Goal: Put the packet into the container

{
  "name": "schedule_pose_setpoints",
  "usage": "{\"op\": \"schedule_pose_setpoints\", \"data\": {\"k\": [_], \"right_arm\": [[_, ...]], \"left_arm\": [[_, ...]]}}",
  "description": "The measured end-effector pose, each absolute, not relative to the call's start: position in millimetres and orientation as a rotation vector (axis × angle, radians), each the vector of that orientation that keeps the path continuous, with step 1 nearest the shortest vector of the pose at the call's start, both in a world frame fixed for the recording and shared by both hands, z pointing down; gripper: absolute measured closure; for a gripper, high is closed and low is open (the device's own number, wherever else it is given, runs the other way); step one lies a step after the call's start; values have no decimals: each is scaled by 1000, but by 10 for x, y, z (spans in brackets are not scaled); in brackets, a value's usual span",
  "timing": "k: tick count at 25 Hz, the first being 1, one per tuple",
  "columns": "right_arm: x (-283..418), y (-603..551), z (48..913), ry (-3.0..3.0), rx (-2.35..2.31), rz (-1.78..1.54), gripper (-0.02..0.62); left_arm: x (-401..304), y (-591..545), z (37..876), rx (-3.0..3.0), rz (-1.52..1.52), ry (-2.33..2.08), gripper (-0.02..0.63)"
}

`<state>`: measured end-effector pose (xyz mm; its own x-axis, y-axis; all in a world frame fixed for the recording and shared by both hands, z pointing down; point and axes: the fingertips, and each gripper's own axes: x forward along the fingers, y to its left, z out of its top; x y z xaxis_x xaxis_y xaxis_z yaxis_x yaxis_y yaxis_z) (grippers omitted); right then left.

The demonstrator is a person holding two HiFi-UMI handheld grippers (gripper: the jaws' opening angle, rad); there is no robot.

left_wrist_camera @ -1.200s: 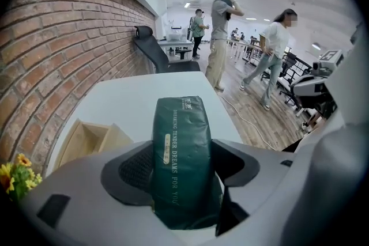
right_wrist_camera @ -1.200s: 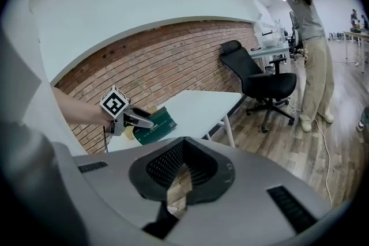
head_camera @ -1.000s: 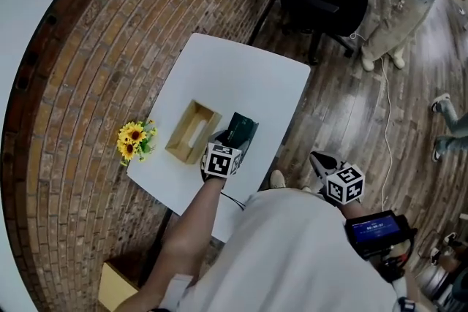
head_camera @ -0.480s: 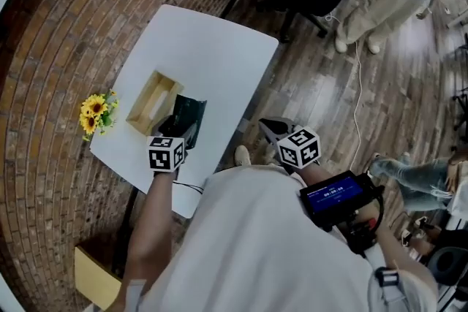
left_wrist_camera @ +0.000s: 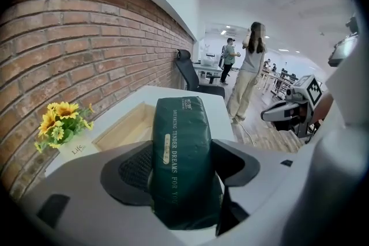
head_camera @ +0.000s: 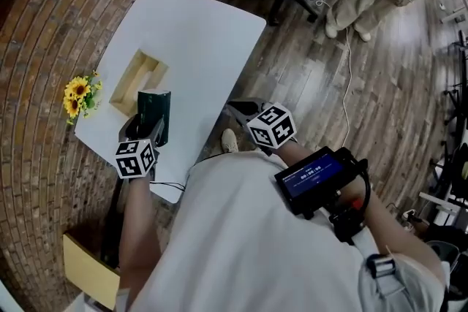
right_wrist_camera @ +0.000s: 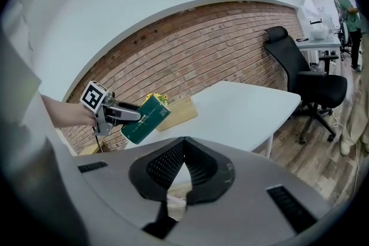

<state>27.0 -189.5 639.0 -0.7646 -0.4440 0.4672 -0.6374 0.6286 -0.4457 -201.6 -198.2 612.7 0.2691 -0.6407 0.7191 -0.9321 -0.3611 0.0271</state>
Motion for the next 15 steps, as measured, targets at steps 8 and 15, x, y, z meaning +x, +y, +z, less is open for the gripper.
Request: {"op": "schedule_pose_setpoints", "data": {"k": [8,15], "right_arm": [[42,-1922,6368,-2534,786,847,589],[102,-1866,6373,-2519,794,840,589]], "left_arm": [[-2292,-1972,6051,2083,828,-1468,276],[-2392,-2122,6015,2113,847,-1463,275]]}}
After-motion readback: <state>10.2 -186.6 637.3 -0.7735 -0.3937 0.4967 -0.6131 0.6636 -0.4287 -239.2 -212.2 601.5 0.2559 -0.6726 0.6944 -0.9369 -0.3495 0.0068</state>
